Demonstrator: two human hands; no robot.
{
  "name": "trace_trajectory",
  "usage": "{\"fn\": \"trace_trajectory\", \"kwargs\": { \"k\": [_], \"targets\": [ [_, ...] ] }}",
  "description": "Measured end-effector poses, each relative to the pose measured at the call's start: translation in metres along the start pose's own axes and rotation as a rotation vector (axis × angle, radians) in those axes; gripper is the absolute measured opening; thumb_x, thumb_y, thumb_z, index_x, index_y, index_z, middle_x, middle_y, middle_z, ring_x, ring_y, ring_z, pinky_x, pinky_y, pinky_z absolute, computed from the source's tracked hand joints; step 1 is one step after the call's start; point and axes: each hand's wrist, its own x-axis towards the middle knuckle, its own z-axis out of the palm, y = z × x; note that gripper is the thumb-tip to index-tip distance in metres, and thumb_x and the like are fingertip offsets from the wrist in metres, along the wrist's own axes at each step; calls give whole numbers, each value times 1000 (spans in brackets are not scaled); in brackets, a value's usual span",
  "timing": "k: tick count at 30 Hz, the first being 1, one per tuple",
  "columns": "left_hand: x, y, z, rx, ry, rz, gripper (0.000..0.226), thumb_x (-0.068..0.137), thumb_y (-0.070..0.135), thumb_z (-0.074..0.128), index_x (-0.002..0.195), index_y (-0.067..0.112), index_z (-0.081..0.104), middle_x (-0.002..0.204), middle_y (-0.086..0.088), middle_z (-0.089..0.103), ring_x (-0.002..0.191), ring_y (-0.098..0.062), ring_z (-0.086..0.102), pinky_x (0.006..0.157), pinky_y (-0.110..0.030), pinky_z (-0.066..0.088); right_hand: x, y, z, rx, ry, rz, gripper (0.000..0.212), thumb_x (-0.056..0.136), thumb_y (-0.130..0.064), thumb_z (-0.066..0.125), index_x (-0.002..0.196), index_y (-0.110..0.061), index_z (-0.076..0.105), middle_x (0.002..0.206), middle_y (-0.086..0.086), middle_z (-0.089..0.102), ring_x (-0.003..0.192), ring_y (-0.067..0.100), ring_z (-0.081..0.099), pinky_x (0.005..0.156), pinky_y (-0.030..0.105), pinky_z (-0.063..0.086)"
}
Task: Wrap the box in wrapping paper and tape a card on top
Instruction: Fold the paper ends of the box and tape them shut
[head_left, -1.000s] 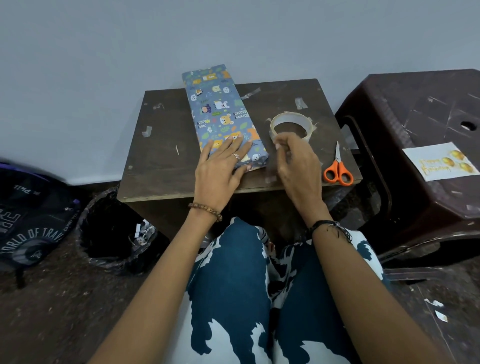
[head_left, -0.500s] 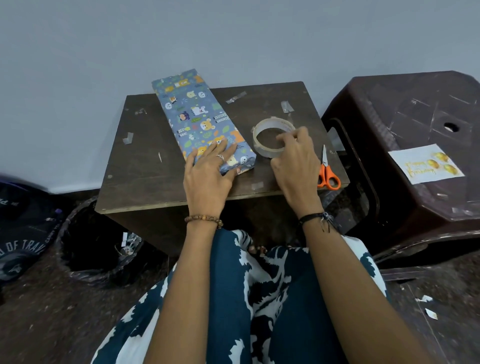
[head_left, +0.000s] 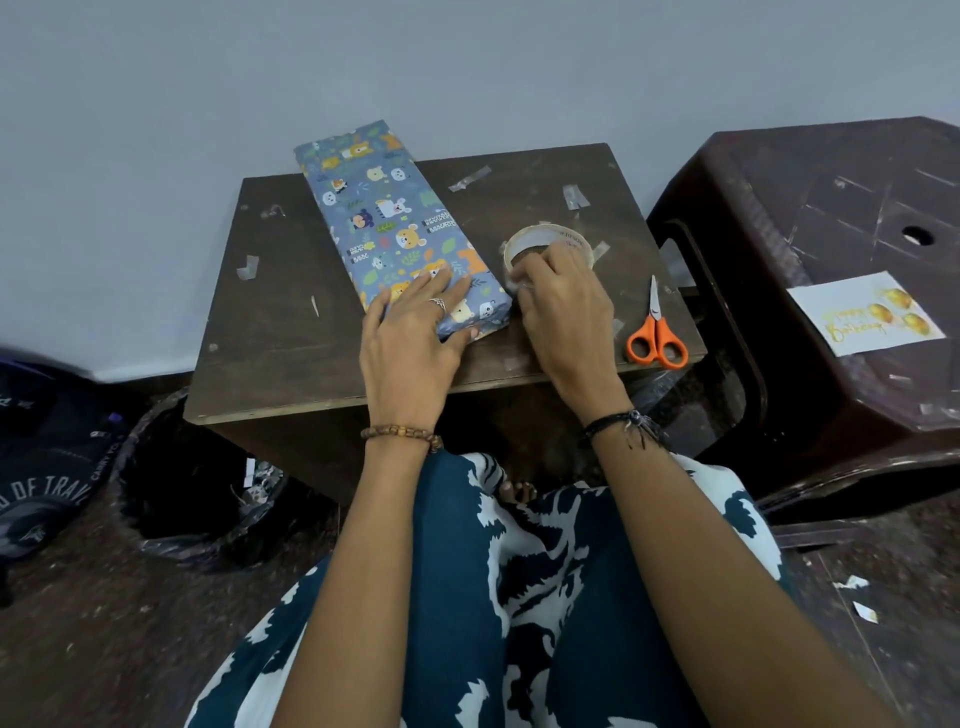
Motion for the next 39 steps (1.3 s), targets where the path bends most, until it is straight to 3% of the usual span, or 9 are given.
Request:
{"fn": "trace_trajectory", "kwargs": {
  "k": [3, 6, 14, 17, 23, 28, 33, 37, 39],
  "targets": [
    [0, 0, -1, -11, 1, -6, 50, 79, 20, 71, 126, 27, 56, 138, 6, 49, 132, -8, 39, 111, -22, 10, -4, -4, -2, -93, -21, -39, 9, 77, -7, 55, 70, -9, 61, 74, 7, 57, 62, 21, 54, 49, 27, 35],
    [-1, -1, 0, 13, -4, 11, 51, 80, 21, 70, 128, 27, 54, 139, 6, 49, 133, -8, 38, 112, -24, 10, -8, -11, -6, -218, -96, -22, 15, 69, -1, 68, 68, -13, 59, 75, 4, 57, 57, 17, 51, 46, 24, 31],
    [0, -2, 1, 30, -13, 13, 50, 81, 23, 68, 129, 28, 53, 139, 6, 48, 134, -7, 37, 113, -26, 10, -12, -17, -15, -261, -170, 5, 15, 63, -4, 70, 67, -15, 60, 75, 2, 58, 53, 16, 52, 44, 21, 20],
    [-1, -2, 1, 25, -17, 11, 50, 81, 22, 68, 129, 28, 53, 140, 5, 48, 134, -7, 36, 113, -26, 10, -15, -11, -19, -167, -177, 41, 6, 75, -11, 65, 70, -12, 61, 79, 4, 60, 52, 21, 55, 43, 22, 23],
    [0, -2, 1, 29, 0, 18, 49, 81, 21, 68, 129, 27, 54, 139, 4, 49, 133, -8, 38, 113, -27, 12, -12, 0, -28, -69, -241, 88, 16, 91, -18, 47, 89, -9, 60, 97, 5, 63, 72, 32, 60, 56, 34, 37],
    [-1, -1, 2, 23, 0, 18, 49, 81, 22, 68, 128, 27, 54, 139, 4, 48, 133, -9, 39, 112, -27, 12, -8, -2, -34, -71, -364, 111, 15, 91, -15, 43, 96, -7, 55, 100, 8, 60, 83, 36, 58, 64, 37, 37],
    [0, -1, 1, 28, 1, 10, 49, 82, 23, 68, 128, 27, 54, 139, 4, 49, 133, -8, 38, 111, -25, 11, -6, -13, -47, 18, -440, 196, 13, 85, -11, 44, 95, -5, 49, 85, 11, 58, 76, 34, 51, 66, 39, 37],
    [-1, -1, 1, 20, 2, 12, 49, 80, 22, 70, 127, 27, 55, 138, 4, 50, 132, -9, 39, 112, -28, 13, -16, -13, -48, 230, -222, 198, 6, 90, -9, 45, 94, -7, 49, 83, 7, 58, 71, 25, 51, 61, 36, 35],
    [-2, -1, 0, 11, 2, 18, 50, 80, 21, 70, 127, 26, 55, 138, 4, 50, 132, -9, 40, 113, -29, 15, -17, -14, -42, 424, -228, 226, 2, 93, -9, 44, 93, -9, 46, 83, 6, 57, 69, 23, 51, 60, 35, 35]
  ]
}}
